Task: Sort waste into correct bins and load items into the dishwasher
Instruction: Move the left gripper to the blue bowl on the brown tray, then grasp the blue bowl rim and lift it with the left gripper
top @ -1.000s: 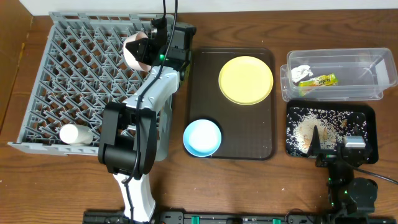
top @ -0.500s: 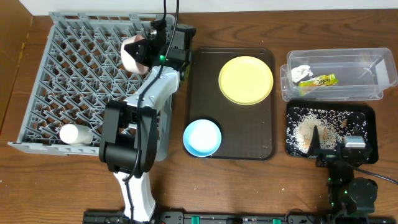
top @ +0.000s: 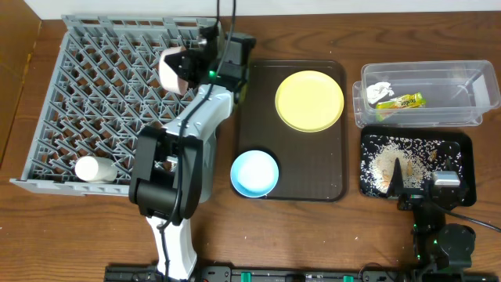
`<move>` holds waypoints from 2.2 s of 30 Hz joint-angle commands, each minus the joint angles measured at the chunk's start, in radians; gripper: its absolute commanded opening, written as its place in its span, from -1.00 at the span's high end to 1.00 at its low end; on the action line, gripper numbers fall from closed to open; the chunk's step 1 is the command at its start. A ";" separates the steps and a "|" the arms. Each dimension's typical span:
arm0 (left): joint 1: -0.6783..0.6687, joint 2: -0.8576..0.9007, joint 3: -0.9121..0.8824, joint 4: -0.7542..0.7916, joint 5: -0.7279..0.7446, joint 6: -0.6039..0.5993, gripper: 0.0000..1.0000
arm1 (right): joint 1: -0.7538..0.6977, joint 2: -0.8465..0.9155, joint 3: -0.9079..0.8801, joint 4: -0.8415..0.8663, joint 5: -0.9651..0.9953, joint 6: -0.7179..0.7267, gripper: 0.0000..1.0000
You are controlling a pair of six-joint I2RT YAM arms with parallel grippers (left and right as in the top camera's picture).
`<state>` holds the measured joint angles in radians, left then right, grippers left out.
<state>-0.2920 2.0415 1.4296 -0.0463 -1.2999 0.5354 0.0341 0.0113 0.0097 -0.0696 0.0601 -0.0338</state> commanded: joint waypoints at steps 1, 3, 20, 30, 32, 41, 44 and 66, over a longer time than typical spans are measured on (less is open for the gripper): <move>-0.030 0.020 -0.006 -0.002 0.016 0.002 0.49 | -0.014 -0.004 -0.004 0.000 -0.001 0.010 -0.98; -0.040 0.019 -0.006 -0.002 0.001 -0.022 0.44 | -0.014 -0.004 -0.004 0.000 -0.001 0.010 -0.98; -0.146 -0.132 -0.006 -0.439 0.515 -0.528 -0.01 | -0.014 -0.004 -0.004 0.000 -0.001 0.011 -0.99; -0.161 -0.393 -0.006 -0.678 1.307 -0.704 -0.18 | -0.014 -0.004 -0.004 0.000 -0.001 0.010 -0.98; -0.149 -0.397 -0.006 -0.747 1.408 -0.775 -0.14 | -0.014 -0.004 -0.004 0.000 -0.001 0.011 -0.98; -0.145 -0.393 -0.144 -0.946 1.382 -0.902 -0.02 | -0.014 -0.004 -0.004 0.000 -0.001 0.010 -0.98; -0.145 -0.392 -0.257 -0.899 1.330 -0.916 -0.02 | -0.014 -0.004 -0.004 0.000 -0.001 0.010 -0.98; -0.262 -0.364 -0.485 -0.418 1.681 -0.938 0.14 | -0.014 -0.004 -0.004 0.000 -0.001 0.010 -0.99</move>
<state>-0.5255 1.6436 0.9463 -0.4671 0.3386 -0.4145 0.0341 0.0120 0.0097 -0.0696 0.0597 -0.0338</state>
